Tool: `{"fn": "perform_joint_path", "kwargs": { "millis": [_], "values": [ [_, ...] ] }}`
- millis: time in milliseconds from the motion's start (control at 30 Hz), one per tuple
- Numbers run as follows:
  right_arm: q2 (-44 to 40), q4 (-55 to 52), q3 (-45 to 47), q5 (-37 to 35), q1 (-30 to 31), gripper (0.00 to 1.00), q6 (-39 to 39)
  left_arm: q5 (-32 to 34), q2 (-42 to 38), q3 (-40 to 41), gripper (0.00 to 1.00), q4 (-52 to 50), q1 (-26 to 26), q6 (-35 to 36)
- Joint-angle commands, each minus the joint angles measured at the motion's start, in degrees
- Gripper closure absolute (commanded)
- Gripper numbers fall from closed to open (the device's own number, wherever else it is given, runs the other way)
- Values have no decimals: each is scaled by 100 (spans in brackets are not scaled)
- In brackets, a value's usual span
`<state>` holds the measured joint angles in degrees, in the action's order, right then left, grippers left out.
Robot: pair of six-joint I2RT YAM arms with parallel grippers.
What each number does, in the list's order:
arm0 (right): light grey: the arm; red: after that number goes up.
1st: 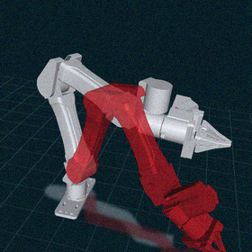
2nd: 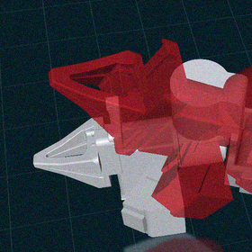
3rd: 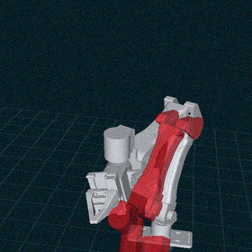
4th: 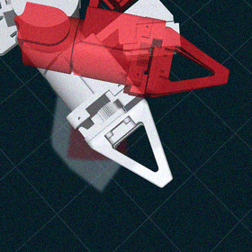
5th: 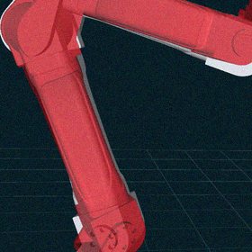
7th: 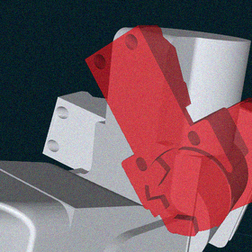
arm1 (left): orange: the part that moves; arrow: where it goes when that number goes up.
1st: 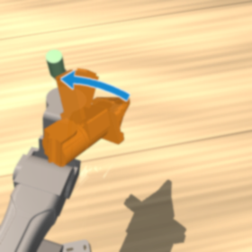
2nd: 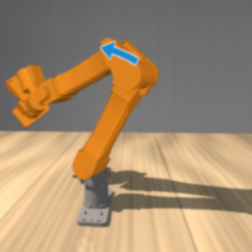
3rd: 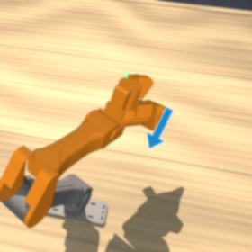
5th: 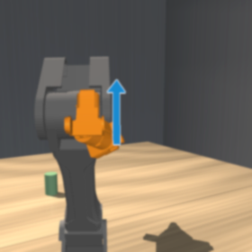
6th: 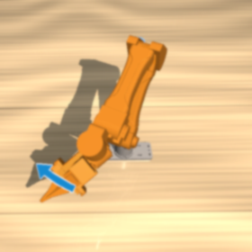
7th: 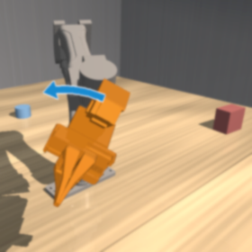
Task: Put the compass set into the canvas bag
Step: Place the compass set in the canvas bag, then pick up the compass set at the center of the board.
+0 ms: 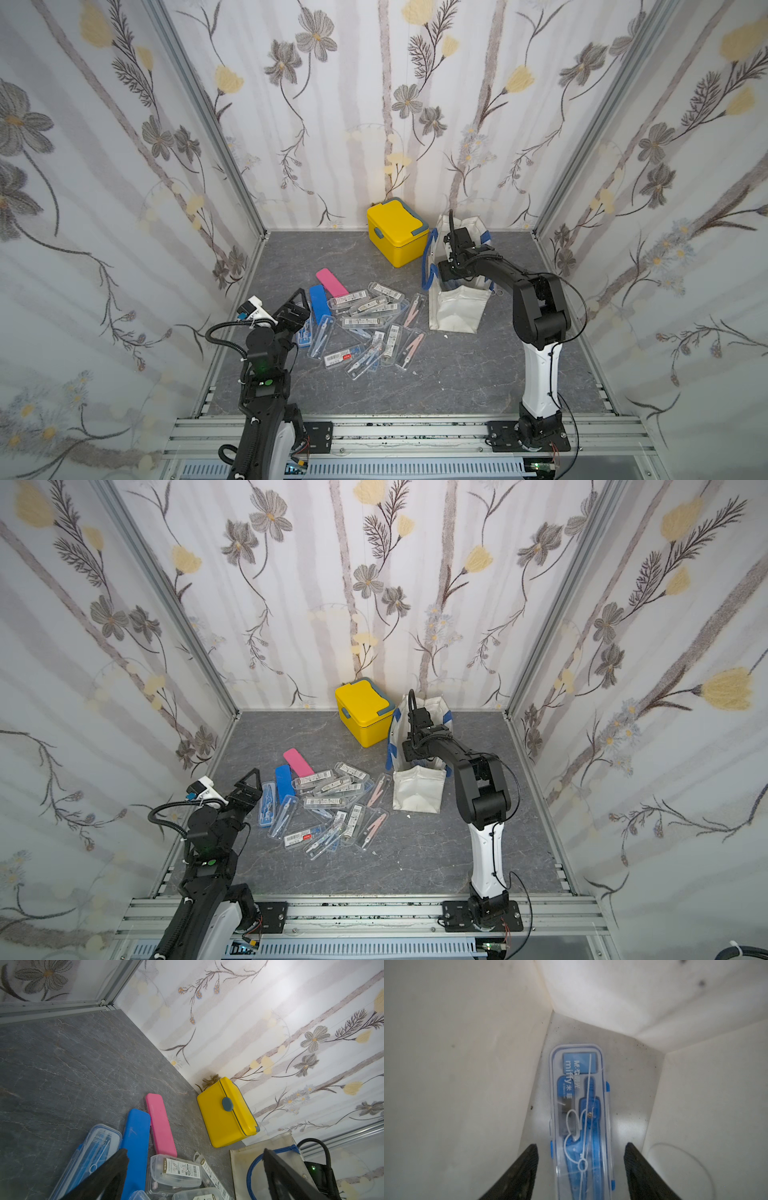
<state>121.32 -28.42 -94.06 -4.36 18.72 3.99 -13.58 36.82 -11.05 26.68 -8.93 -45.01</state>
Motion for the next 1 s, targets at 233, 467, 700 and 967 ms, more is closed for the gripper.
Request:
{"fn": "perform_joint_path", "kwargs": {
  "millis": [233,467,700,967],
  "values": [
    [-382,131,-26,290,-2,29,-65,-129,150,-300,0,-391,-1,259],
    [-1042,214,28,407,-3,29,-114,286,490,-859,0,-1280,279,491],
    [-1936,641,530,621,0,26,-92,1121,914,-1266,0,-1833,920,533],
    [-3801,2231,2259,938,11,0,-74,1251,1677,-1701,0,-2147,1435,501]
  ]
}}
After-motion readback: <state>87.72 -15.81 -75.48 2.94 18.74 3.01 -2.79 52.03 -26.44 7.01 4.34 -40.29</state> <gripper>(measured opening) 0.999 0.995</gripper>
